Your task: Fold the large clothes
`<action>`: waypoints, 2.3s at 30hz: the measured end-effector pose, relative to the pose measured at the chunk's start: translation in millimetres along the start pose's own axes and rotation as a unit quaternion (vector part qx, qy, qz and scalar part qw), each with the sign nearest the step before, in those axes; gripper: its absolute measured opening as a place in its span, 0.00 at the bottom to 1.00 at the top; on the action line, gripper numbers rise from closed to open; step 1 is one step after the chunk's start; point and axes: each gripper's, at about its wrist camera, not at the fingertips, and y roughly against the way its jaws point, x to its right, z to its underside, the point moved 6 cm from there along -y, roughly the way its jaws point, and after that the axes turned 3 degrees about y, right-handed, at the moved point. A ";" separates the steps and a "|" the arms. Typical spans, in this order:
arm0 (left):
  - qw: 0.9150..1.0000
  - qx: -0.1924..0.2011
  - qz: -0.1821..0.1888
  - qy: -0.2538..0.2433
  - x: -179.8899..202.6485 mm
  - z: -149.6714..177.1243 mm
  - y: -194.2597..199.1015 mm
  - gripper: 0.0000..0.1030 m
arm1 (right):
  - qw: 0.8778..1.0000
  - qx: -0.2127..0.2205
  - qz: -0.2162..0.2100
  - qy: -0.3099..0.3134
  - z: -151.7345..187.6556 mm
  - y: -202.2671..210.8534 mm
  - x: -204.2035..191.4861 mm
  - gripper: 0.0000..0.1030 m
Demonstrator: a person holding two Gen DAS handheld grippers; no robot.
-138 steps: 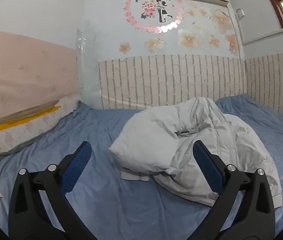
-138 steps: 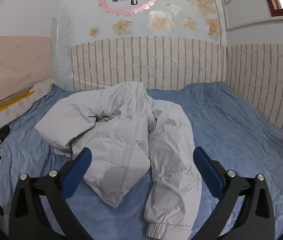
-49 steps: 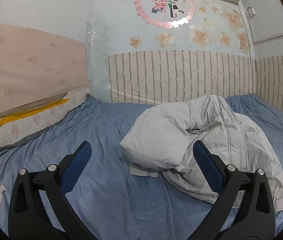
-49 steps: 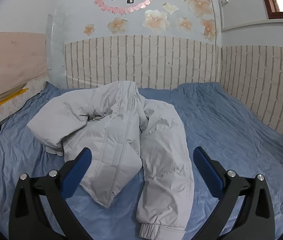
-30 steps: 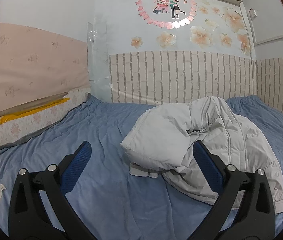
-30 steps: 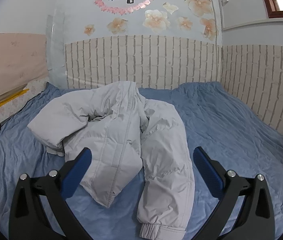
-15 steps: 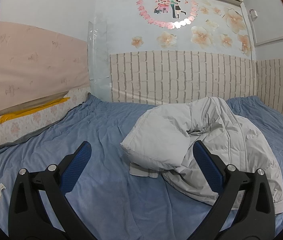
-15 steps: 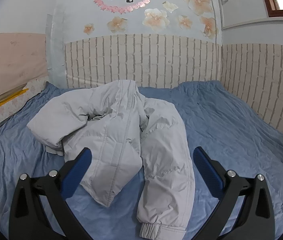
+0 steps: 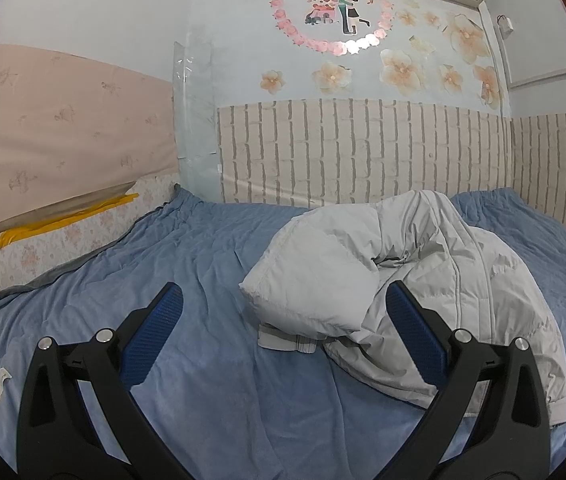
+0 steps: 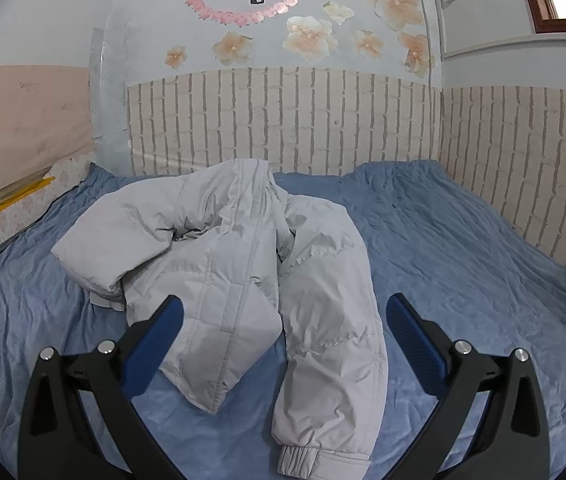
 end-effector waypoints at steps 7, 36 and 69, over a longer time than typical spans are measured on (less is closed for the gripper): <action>1.000 -0.002 -0.001 -0.001 -0.6 0.4 -2.9 0.97 | 1.000 -0.001 -0.001 0.002 -1.1 2.1 0.3 0.98; 0.997 -0.056 -0.044 -0.006 -20.9 23.5 -53.6 0.97 | 0.994 -0.054 0.083 -0.035 8.8 -35.5 74.5 0.98; 0.994 -0.094 -0.037 -0.044 -7.8 21.6 -161.5 0.97 | 0.984 -0.148 0.086 -0.058 53.3 -113.9 78.2 0.98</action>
